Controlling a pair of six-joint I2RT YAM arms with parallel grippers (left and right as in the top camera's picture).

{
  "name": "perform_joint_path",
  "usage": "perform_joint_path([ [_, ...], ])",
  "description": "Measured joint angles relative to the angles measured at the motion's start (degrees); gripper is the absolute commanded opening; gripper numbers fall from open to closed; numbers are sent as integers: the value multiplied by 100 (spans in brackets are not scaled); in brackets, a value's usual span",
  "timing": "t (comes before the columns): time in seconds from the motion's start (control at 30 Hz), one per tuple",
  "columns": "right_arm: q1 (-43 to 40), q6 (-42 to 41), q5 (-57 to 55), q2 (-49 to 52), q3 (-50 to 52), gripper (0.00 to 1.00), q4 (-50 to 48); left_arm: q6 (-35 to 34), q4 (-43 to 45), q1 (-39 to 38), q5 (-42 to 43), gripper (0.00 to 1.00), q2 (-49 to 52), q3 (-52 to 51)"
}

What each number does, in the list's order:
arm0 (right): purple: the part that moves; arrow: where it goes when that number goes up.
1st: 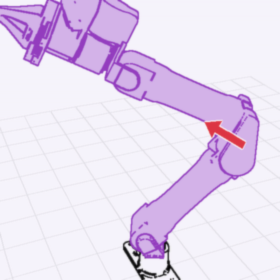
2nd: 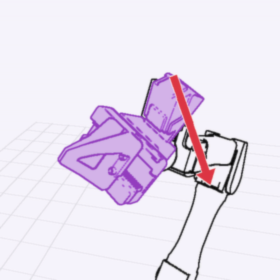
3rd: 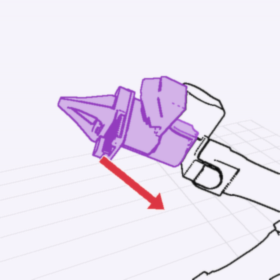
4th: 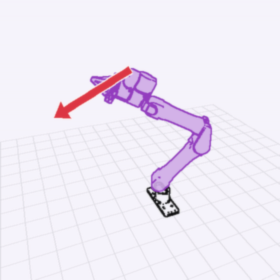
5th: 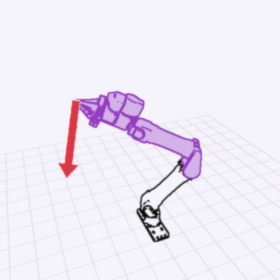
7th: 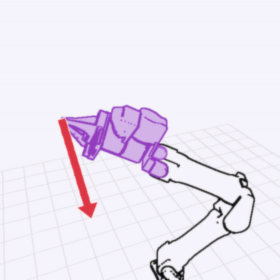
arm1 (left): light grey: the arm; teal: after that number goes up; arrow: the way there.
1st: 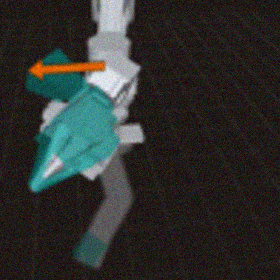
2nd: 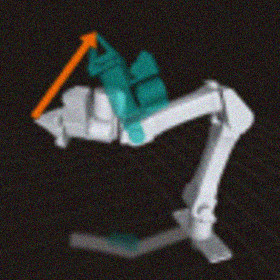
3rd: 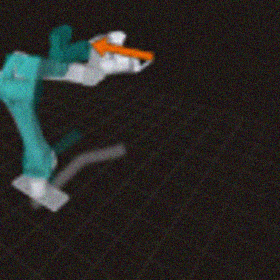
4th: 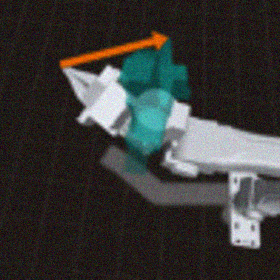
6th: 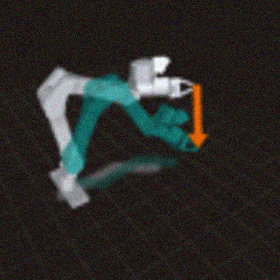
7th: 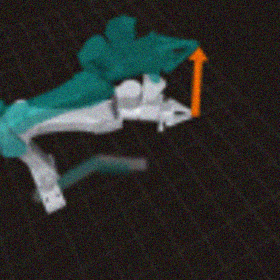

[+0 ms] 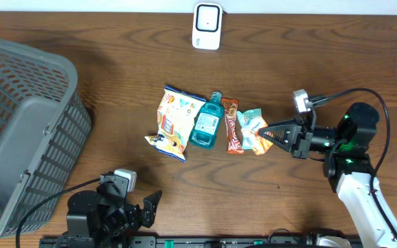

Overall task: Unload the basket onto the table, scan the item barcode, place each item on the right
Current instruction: 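Carry the tissue pack to the white scanner and hold it over it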

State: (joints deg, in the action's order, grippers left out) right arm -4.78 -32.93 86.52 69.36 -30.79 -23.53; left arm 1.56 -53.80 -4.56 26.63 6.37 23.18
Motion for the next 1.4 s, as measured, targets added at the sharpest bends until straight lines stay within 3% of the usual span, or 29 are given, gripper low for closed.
perform_joint_path([
  [0.47, 1154, 793, -2645, 0, -2, 2, 111, 0, 0, 0, 0, 98, 0, 0],
  [0.7, 1705, 1508, -4557, 437, -570, 1, 1578, 0, 0, 0, 0, 98, 0, 0],
  [1.0, 2293, 2809, -6824, 2286, -3047, 1, 2736, 0, -2, 0, 0, 98, 0, 0],
  [1.4, 2658, 3552, -8891, 5187, -6719, 1, 3294, 0, -2, 0, 0, 98, -7, -2],
])
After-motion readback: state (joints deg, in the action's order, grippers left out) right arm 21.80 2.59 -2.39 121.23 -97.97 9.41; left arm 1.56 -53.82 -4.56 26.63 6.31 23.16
